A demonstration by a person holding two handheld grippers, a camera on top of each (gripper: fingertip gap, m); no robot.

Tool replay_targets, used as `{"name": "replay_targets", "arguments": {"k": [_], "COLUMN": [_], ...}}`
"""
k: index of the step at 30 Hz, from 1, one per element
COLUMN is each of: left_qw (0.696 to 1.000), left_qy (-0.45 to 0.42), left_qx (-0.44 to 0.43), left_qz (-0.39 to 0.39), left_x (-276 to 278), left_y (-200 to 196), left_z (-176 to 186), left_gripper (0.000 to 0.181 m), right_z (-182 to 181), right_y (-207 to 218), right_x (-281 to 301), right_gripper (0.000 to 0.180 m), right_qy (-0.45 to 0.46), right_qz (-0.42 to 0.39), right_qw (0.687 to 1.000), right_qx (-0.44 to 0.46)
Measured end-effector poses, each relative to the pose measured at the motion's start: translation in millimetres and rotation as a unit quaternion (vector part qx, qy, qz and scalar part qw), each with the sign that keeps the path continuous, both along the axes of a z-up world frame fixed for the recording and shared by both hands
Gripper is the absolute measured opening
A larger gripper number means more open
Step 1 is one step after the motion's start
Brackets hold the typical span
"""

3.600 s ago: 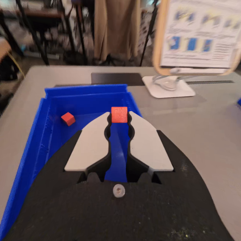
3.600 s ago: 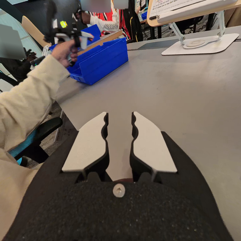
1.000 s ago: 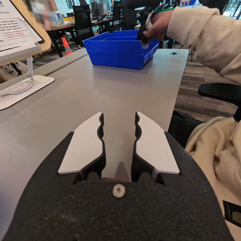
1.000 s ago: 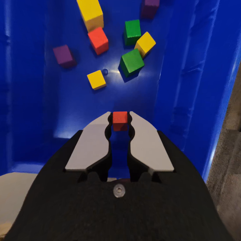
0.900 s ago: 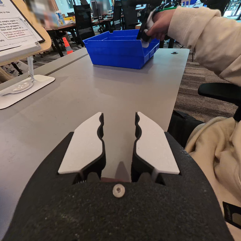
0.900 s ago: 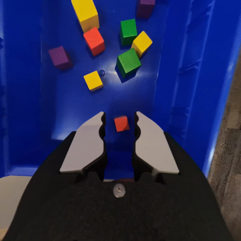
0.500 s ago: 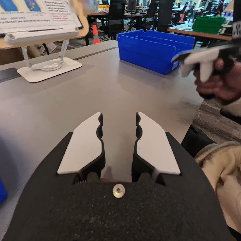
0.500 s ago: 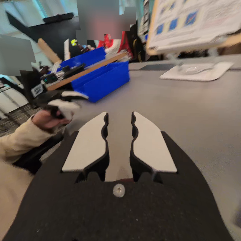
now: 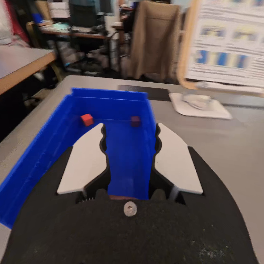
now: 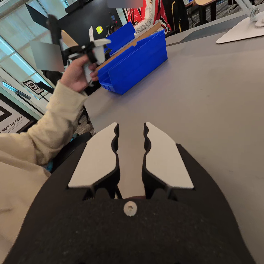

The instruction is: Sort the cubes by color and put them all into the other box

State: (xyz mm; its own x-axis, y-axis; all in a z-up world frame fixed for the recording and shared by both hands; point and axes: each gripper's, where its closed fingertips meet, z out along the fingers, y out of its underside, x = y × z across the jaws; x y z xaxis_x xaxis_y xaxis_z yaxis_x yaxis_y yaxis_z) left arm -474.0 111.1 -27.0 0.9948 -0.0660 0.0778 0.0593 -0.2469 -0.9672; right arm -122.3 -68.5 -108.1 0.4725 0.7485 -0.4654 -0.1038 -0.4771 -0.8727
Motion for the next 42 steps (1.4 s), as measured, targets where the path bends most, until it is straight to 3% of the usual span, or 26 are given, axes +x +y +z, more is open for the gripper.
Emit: {"name": "replay_targets", "arguments": {"k": [3,7,11,13,18,21,26,30,35,42], "left_qw": [0.992,0.974,0.947,0.932,0.917,0.914,0.927,0.965,0.997,0.992], "left_qy": [-0.03,-0.031,-0.029,-0.026,-0.058,-0.051,-0.103,-0.126,-0.021,0.075], "left_qx": [-0.038,-0.122,-0.207,-0.231,-0.269,-0.271,-0.266,-0.199,-0.066,0.032], "left_qz": [0.113,0.189,0.242,0.277,0.29,0.297,0.242,0.111,-0.019,-0.095], "left_x": [-47,-76,-93,-107,-119,-127,-117,-82,-48,-2], "left_y": [56,118,149,155,168,170,171,149,56,-60], "left_z": [-16,-56,-103,-119,-149,-156,-152,-104,-31,-18], "left_gripper": [0.063,0.063,0.054,0.06,0.062,0.03,0.029,0.029,0.029,0.029], "right_z": [0,1,0,0,-3,-7,-10,-1,5,11], "right_y": [-2,-4,-4,-4,-4,-2,-2,-1,4,11], "right_x": [-1,-3,0,2,7,9,8,10,21,25], "right_gripper": [0.032,0.032,0.032,0.032,0.032,0.032,0.032,0.031,0.03,0.03], "right_qy": [-0.006,-0.014,-0.023,-0.024,-0.031,-0.027,-0.021,-0.021,-0.024,0.017], "right_qz": [0.004,0.011,0.008,0.006,-0.002,-0.005,-0.002,-0.009,-0.036,-0.041], "right_qw": [1.0,1.0,1.0,1.0,0.999,1.0,1.0,1.0,0.999,0.999], "right_qx": [0.005,0.009,0.01,0.009,0.007,-0.005,-0.022,-0.008,0.008,-0.014]}}
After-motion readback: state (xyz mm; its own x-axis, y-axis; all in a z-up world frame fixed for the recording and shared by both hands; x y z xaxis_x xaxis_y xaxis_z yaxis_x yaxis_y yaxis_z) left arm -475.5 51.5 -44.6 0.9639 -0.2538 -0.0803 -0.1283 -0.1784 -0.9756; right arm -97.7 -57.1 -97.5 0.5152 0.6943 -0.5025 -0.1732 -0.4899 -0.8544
